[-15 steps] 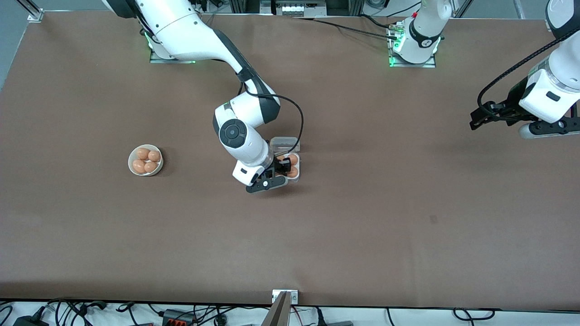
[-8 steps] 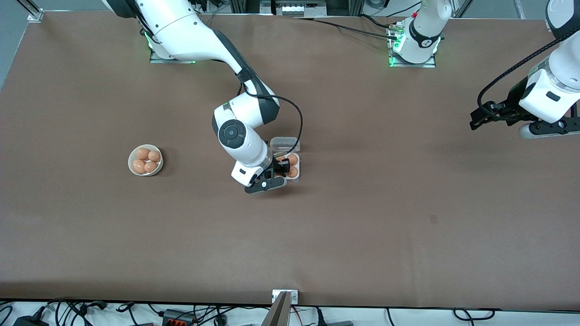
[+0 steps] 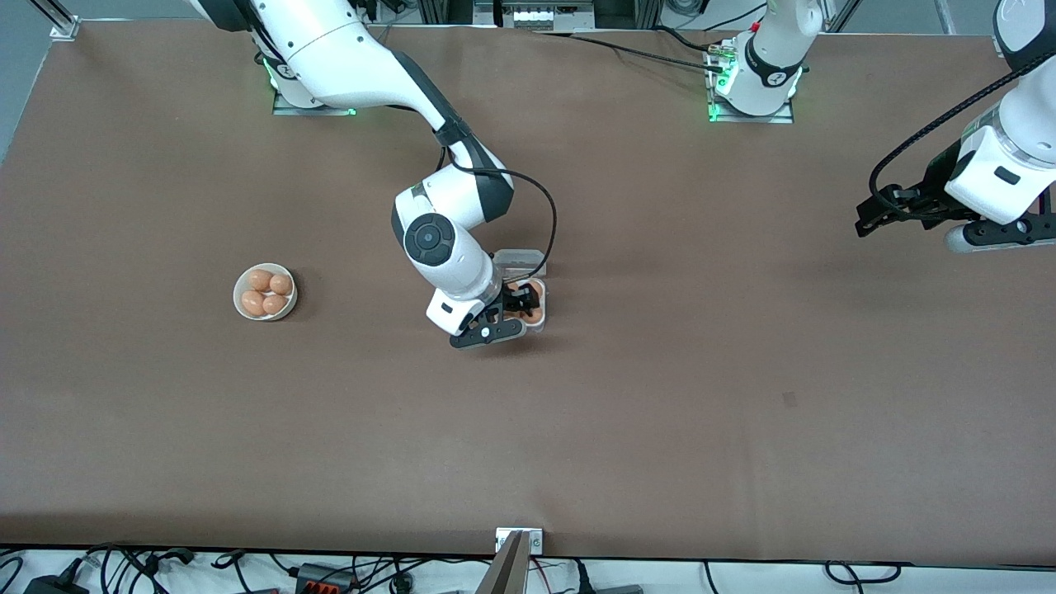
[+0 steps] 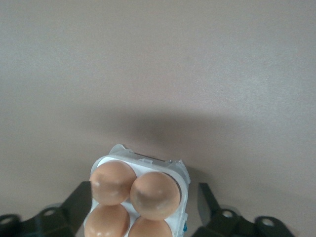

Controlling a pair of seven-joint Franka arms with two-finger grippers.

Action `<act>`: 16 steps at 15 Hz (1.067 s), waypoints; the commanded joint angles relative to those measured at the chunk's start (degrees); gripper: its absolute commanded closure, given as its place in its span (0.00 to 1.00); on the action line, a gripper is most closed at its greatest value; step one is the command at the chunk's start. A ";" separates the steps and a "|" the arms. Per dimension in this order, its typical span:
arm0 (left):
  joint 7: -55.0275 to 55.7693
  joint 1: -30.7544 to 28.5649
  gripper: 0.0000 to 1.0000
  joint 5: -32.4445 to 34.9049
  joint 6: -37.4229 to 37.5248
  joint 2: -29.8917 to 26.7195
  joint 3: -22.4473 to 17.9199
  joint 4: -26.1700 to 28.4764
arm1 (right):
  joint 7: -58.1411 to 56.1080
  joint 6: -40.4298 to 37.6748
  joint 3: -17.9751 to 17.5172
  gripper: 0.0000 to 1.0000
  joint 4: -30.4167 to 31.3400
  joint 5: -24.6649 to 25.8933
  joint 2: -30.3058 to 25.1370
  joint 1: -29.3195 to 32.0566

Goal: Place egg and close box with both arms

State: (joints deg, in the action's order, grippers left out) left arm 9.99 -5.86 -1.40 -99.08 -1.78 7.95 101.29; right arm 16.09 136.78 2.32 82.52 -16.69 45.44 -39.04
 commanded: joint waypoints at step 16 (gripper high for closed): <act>-0.68 -0.12 0.00 1.57 0.12 -0.41 0.23 -0.39 | 0.52 -31.31 21.13 0.00 -4.38 5.27 -17.23 1.25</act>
State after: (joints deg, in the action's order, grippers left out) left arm 9.99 -5.86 -1.40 -99.08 -1.78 7.95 101.28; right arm 16.14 108.06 21.05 79.10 -11.83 29.57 -37.96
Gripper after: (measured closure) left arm 0.000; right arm 0.000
